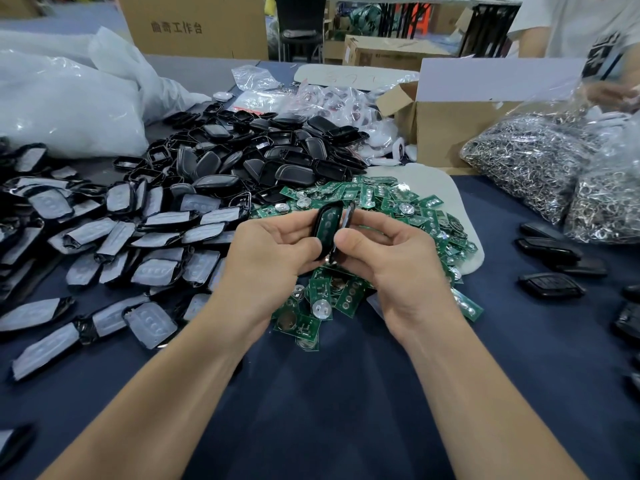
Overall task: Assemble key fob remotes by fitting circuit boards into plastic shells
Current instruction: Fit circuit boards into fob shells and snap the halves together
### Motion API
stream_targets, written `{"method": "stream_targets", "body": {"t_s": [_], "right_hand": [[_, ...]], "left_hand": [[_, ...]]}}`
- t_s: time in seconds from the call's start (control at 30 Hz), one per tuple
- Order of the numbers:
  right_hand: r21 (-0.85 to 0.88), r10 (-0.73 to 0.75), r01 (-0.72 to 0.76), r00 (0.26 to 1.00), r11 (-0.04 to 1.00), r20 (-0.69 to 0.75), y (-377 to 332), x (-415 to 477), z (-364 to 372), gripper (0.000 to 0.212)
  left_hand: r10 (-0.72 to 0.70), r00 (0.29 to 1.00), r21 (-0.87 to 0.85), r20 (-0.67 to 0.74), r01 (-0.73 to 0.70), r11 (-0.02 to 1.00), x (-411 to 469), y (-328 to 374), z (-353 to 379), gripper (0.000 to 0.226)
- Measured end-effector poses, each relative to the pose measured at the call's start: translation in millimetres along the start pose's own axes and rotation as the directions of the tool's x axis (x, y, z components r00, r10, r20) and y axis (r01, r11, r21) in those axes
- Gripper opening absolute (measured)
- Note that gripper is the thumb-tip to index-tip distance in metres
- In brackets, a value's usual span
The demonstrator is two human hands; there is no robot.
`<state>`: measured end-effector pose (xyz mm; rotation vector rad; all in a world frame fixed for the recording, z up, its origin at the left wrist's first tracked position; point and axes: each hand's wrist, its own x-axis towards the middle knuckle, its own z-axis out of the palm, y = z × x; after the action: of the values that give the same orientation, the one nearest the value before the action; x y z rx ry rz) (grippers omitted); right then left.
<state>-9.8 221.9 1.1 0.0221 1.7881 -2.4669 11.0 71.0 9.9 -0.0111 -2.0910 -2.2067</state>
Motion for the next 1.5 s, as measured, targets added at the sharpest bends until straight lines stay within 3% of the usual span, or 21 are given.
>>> {"method": "stream_targets", "body": {"t_s": [0.17, 0.43, 0.73, 1.03, 1.27, 1.5], "right_hand": [[-0.175, -0.106, 0.085, 0.987, 0.981, -0.117, 5.7, 2.0, 4.5, 0.032], [-0.231, -0.149, 0.104, 0.971, 0.967, -0.187, 10.9, 5.9, 3.3, 0.035], [-0.297, -0.151, 0.095, 0.974, 0.95, -0.171, 13.1, 7.8, 2.9, 0.041], [-0.535, -0.396, 0.235, 0.895, 0.811, -0.207, 9.8, -2.3, 13.3, 0.024], [-0.557, -0.398, 0.22, 0.891, 0.8, -0.219, 6.6, -1.2, 12.5, 0.023], [-0.557, -0.41, 0.254, 0.896, 0.79, -0.173, 2.9, -6.4, 12.2, 0.02]], "left_hand": [[0.029, 0.999, 0.134, 0.034, -0.033, 0.99, -2.9, -1.4, 6.3, 0.069], [0.099, 0.995, 0.358, 0.032, -0.104, 0.928, -7.5, -5.7, 12.4, 0.064], [0.059, 0.998, 0.246, 0.006, -0.059, 0.968, -3.7, -10.9, 8.6, 0.053], [0.103, 0.995, 0.293, 0.006, -0.1, 0.951, -5.8, -11.3, 12.7, 0.058], [0.096, 0.995, 0.292, -0.016, -0.087, 0.952, -9.5, -10.2, 20.2, 0.064], [0.07, 0.996, 0.157, 0.052, -0.077, 0.984, -11.6, -5.2, 20.0, 0.068]]}}
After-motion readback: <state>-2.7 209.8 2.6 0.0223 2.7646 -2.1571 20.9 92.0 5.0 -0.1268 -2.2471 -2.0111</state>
